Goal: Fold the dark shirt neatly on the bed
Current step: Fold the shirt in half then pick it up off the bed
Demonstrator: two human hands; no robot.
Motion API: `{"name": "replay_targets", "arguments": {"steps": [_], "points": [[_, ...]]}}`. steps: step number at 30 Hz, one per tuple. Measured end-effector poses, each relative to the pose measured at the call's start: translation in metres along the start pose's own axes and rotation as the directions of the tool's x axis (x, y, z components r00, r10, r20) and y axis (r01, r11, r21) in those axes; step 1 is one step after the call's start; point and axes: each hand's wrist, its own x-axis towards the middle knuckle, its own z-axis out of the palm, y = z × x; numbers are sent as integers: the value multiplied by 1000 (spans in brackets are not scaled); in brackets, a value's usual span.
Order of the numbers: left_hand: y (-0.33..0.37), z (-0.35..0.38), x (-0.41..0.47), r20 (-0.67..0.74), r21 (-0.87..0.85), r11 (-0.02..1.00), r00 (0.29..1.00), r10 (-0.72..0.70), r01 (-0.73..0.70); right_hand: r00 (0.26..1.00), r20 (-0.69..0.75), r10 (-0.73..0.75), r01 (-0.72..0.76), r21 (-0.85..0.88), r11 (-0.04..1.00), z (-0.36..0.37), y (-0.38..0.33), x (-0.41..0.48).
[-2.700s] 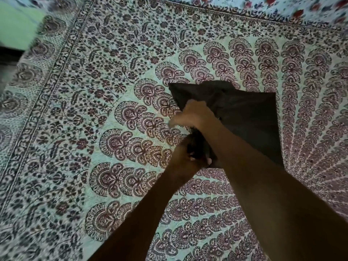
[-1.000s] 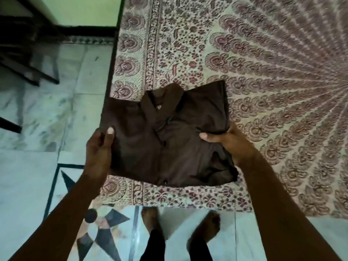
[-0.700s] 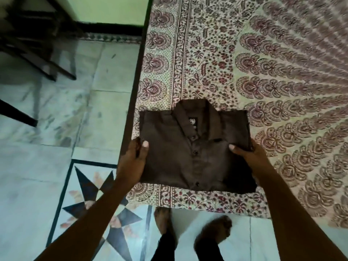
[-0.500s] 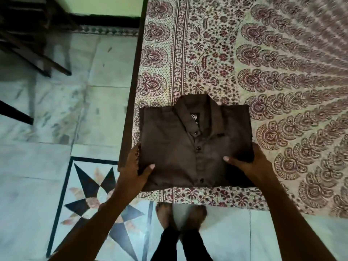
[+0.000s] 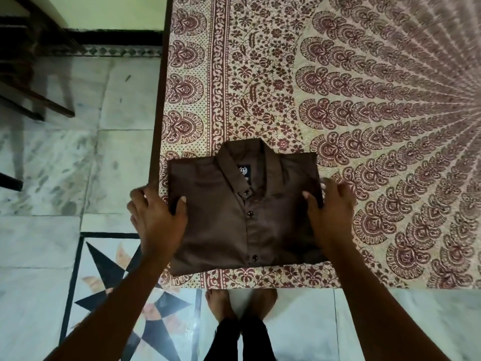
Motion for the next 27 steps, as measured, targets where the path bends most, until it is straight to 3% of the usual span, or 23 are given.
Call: {"name": "replay_targets", "arguments": {"steps": [6,14,16,18,19,21,24,27], "points": [[28,8,43,75,-161,984,995,-63,75,980,173,99,-114,79,990,12,-33,73],[26,17,48,47,-268,956,993,-108,117,984,114,141,-156,138,978,15,-18,82],[26,19,44,-47,-169,986,999,-19,11,995,63,73,-79,100,992,18,-15,76],[24,18,29,-166,3,983,969,182,-184,993,-100,-68,72,42,996,17,-15,60],[23,17,17,-161,63,957,944,288,-282,973,-175,-153,156,7,988,16,-16,47],[17,20,-10,-22,136,881,887,461,-454,930,-238,-280,274,-58,960,14,-14,13],[-3,34,-38,199,259,779,821,536,-571,936,-55,-346,334,-162,929,22,2,-53],[-20,48,-47,252,325,775,840,481,-542,874,207,-440,485,-300,821,43,34,-97]]}}
